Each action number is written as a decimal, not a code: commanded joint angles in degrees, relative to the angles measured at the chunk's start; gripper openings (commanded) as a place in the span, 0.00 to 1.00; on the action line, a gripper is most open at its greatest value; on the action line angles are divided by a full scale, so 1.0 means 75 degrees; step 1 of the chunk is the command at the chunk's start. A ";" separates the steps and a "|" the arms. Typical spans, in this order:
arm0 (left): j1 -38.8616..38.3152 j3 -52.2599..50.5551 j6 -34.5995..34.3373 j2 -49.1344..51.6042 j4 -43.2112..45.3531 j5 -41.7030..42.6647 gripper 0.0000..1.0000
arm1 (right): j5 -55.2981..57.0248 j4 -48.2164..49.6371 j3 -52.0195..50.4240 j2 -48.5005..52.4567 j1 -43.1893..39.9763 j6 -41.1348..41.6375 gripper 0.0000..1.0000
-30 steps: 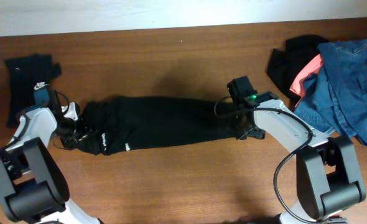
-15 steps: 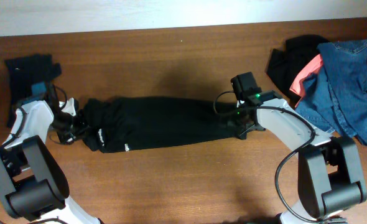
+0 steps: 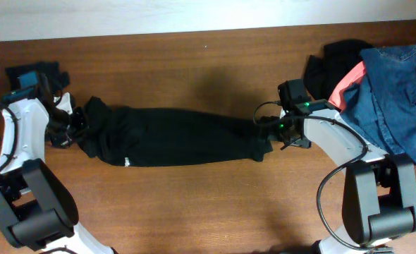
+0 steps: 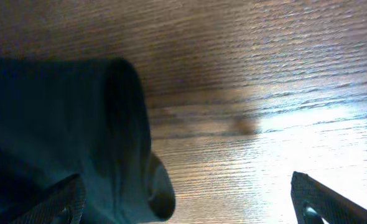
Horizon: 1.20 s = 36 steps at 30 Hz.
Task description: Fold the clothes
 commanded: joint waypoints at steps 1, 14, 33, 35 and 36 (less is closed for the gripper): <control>-0.0026 0.0169 0.0111 0.0038 -0.0023 -0.0219 0.01 | -0.0073 -0.0012 -0.0035 0.0070 -0.0006 -0.0108 0.99; -0.0670 0.0175 0.0522 0.0038 0.0041 -0.0408 0.01 | -0.0073 -0.0017 -0.0035 0.0070 -0.0006 -0.0111 0.99; -0.1343 0.0175 0.0641 -0.0006 0.0009 -0.0656 0.01 | -0.0073 -0.0041 -0.0035 0.0070 -0.0006 -0.0251 0.99; -0.1343 0.0175 0.0638 -0.0006 -0.0023 -0.0656 0.01 | -0.0073 -0.0041 -0.0035 0.0070 -0.0006 -0.0251 0.99; -0.1346 0.0175 0.0638 -0.0006 -0.0038 -0.0653 0.01 | -0.0070 -0.0041 -0.0035 0.0070 -0.0006 -0.0251 0.99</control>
